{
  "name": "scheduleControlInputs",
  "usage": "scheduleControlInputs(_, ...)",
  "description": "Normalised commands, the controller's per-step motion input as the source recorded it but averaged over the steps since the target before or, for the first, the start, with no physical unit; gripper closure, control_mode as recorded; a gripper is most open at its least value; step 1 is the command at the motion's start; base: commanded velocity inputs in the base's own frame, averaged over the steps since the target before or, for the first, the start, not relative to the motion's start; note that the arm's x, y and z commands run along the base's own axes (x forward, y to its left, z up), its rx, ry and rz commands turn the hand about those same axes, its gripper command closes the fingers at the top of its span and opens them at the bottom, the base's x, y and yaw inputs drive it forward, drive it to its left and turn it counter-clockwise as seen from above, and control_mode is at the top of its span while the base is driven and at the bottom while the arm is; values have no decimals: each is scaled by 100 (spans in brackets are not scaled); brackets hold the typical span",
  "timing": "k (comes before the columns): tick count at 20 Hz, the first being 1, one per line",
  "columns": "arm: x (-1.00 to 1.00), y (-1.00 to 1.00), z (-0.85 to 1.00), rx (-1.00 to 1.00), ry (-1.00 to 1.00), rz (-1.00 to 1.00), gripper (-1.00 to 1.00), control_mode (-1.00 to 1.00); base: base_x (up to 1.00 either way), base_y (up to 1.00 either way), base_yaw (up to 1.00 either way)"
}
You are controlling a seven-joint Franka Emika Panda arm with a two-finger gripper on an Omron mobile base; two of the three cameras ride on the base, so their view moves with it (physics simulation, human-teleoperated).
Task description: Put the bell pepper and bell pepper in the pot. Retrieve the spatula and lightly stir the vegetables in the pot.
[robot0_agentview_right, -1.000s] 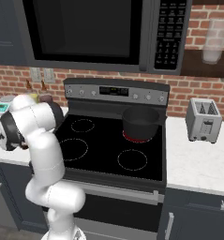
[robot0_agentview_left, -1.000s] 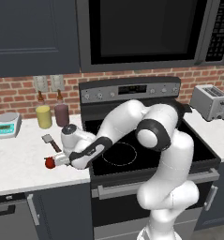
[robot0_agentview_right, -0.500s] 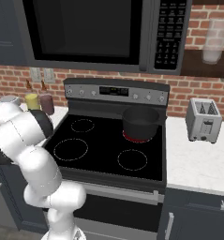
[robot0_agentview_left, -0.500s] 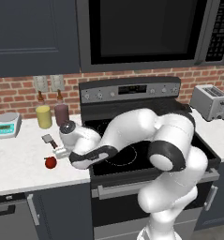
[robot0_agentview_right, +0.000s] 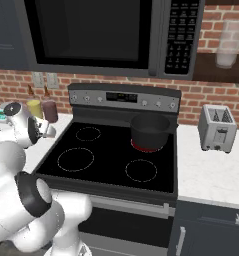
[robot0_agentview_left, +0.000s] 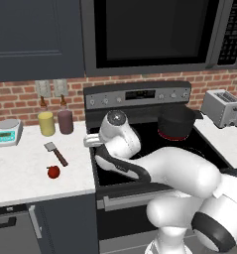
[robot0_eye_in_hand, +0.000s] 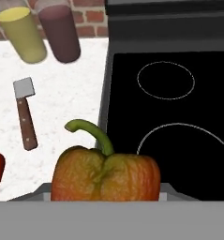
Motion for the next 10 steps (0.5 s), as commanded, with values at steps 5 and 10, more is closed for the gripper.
scheduleControlInputs(5, 0, -100, 93, 14, -2, 0, 100, -100, 0, 0, 0)
scheduleControlInputs(10, 0, -100, 43, 5, -3, 0, 100, -100, 0, 0, 0)
